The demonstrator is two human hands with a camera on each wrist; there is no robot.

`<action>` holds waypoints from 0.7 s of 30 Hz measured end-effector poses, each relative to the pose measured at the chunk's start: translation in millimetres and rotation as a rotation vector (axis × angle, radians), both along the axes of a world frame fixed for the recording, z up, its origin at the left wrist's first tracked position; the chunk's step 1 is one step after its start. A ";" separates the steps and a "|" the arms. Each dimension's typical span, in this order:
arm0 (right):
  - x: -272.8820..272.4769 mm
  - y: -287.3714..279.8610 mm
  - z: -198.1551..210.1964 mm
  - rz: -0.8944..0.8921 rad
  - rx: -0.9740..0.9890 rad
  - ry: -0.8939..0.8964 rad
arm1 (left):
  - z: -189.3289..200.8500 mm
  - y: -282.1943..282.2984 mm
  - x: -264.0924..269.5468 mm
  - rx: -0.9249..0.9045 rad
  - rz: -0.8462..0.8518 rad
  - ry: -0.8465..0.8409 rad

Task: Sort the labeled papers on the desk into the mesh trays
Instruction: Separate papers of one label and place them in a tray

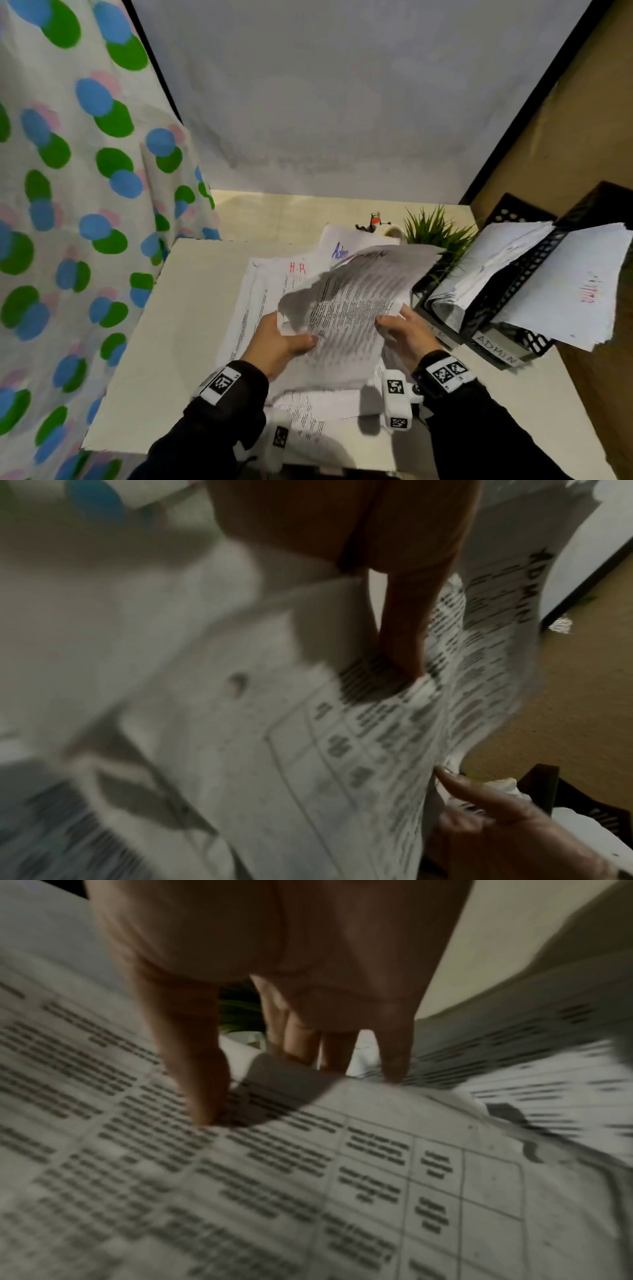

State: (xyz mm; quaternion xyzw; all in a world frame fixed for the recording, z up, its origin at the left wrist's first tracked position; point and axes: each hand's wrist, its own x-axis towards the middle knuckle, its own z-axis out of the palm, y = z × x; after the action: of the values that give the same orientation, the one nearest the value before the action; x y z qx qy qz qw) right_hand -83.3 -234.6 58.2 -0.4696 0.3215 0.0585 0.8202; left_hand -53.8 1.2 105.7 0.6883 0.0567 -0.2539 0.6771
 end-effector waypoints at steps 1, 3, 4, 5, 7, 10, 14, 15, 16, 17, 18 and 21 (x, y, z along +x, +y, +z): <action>4.1 -0.2 12.2 0.015 -0.077 -0.039 | 6.4 -0.8 1.8 0.019 0.043 -0.078; 11.7 -0.4 31.6 -0.015 -0.261 -0.126 | 16.1 -4.4 5.1 0.051 0.146 -0.194; 13.7 1.1 42.2 -0.029 -0.327 -0.195 | 18.7 -6.2 6.4 0.049 0.195 -0.229; 14.1 2.3 50.5 -0.037 -0.387 -0.259 | 20.8 -7.7 6.7 0.034 0.234 -0.252; 12.0 7.7 65.2 -0.053 -0.449 -0.348 | 20.0 -9.6 5.9 -0.005 0.271 -0.328; 6.0 12.4 66.0 -0.037 -0.452 -0.404 | 15.5 -11.3 1.6 0.007 0.255 -0.313; -4.4 13.7 45.9 0.029 -0.496 -0.385 | -1.7 -13.4 2.3 0.042 0.327 -0.217; -6.4 16.1 43.0 0.047 -0.494 -0.362 | -4.3 -15.3 1.6 0.071 0.330 -0.203; -8.8 19.7 46.5 0.065 -0.512 -0.356 | -5.1 -18.0 0.7 0.099 0.337 -0.206; -11.8 18.6 43.9 0.058 -0.556 -0.365 | -3.2 -20.4 -1.1 0.104 0.356 -0.224; -13.4 18.4 44.7 0.026 -0.584 -0.356 | 0.6 -22.4 -2.6 0.090 0.372 -0.250; -15.9 18.5 49.1 -0.078 -0.548 -0.325 | 10.9 -25.1 -5.7 0.031 0.333 -0.371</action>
State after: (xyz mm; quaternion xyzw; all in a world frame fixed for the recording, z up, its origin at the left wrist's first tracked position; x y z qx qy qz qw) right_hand -99.1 -216.1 107.3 -0.6636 0.2078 -0.1377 0.7054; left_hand -59.5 -23.9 116.6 0.7147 0.0477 -0.0073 0.6978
